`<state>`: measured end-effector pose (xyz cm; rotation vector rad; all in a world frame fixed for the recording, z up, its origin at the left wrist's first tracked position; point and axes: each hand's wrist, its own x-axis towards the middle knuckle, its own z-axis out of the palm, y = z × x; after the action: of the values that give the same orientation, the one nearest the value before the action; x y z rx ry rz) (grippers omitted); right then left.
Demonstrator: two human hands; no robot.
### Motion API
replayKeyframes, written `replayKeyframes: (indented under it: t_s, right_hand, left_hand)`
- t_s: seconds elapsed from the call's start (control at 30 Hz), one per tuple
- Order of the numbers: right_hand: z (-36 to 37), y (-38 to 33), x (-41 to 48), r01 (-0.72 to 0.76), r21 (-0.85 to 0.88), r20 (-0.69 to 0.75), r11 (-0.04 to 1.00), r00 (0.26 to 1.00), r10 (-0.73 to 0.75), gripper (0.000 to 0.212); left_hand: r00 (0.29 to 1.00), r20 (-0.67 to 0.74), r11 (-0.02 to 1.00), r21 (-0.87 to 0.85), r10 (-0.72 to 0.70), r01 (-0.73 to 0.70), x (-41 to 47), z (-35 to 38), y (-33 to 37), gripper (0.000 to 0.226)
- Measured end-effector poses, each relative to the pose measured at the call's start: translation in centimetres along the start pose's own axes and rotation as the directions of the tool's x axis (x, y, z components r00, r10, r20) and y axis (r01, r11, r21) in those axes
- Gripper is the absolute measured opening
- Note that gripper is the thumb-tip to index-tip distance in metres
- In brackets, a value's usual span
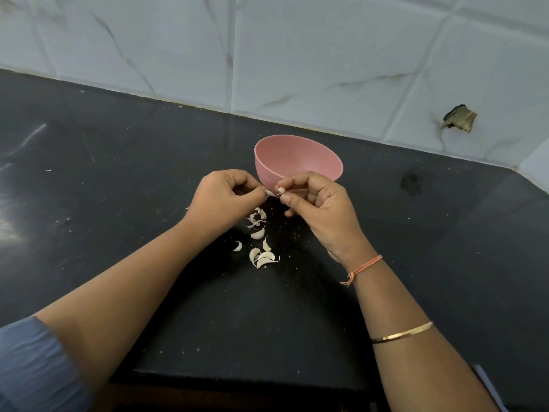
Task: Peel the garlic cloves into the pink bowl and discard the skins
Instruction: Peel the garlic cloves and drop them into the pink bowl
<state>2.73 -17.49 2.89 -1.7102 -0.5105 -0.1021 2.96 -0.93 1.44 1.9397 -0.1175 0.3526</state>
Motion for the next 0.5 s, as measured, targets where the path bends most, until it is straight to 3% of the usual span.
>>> replayKeyframes:
  t_s: [0.13,0.27,0.5]
  right_hand:
    - [0.00,0.25,-0.04,0.009,-0.014,-0.020,1.000,1.000,-0.010,0.020]
    - [-0.06,0.49,0.00,0.057,-0.103,-0.050,0.993,0.997,-0.062,0.023]
    - [-0.06,0.59,-0.04,0.067,-0.173,-0.069,0.983,0.994,-0.079,0.019]
  left_hand:
    - [1.000,0.009,1.000,-0.030,0.003,-0.003,-0.03,-0.11,0.04,0.024]
    - [0.996,0.081,0.995,-0.100,0.025,-0.017,-0.12,-0.06,0.31,0.006]
    - [0.987,0.158,0.981,-0.192,0.030,0.001,-0.35,0.02,0.41,0.007]
